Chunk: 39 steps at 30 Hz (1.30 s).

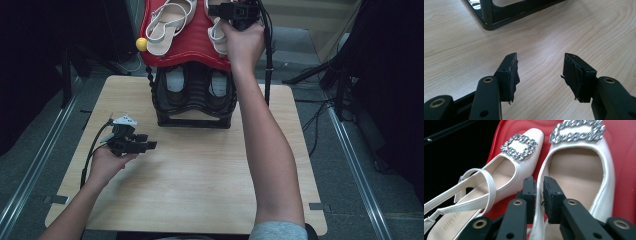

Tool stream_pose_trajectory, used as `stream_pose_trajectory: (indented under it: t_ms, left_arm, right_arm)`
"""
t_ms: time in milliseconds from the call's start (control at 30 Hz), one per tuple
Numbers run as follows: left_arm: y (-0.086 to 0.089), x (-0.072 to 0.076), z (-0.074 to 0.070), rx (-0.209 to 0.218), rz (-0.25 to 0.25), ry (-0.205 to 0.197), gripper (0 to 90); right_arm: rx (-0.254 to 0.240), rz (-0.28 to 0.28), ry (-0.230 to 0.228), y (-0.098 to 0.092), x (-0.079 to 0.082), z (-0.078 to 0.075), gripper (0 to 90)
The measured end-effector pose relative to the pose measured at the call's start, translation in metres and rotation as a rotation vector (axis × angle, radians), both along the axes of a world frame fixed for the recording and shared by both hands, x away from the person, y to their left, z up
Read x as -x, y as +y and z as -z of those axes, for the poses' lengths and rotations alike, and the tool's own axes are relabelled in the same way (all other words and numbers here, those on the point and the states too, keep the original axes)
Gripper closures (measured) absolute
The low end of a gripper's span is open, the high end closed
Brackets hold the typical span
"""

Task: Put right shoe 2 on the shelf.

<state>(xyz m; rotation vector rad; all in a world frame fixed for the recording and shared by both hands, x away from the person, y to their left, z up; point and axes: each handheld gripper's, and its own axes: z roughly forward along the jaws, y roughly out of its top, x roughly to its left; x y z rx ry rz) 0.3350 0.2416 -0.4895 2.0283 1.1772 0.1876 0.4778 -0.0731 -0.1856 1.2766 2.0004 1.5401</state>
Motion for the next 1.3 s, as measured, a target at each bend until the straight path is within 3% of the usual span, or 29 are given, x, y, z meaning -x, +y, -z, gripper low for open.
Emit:
stream_pose_trajectory:
  t_ms: [67,233,500,800,1300]
  left_arm:
    - [0.000,0.000,0.000,-0.001,-0.001,0.000,46.0]
    - [0.000,0.000,0.000,0.001,-0.001,0.002,46.0]
    - [0.000,0.000,0.000,0.000,0.001,0.001,46.0]
    - [0.000,0.001,0.000,-0.002,-0.004,0.000,46.0]
    - [0.000,0.000,0.000,-0.003,-0.004,0.002,45.9]
  right_arm:
    - [0.014,-0.001,-0.007,0.001,0.001,-0.002,76.7]
    - [-0.010,-0.003,-0.013,-0.001,0.002,-0.005,67.8]
    - [-0.006,-0.007,-0.028,-0.006,0.009,-0.013,66.3]
    - [0.006,-0.002,-0.036,-0.024,0.012,-0.019,62.8]
    - [0.046,0.024,-0.040,-0.056,0.013,-0.008,52.8]
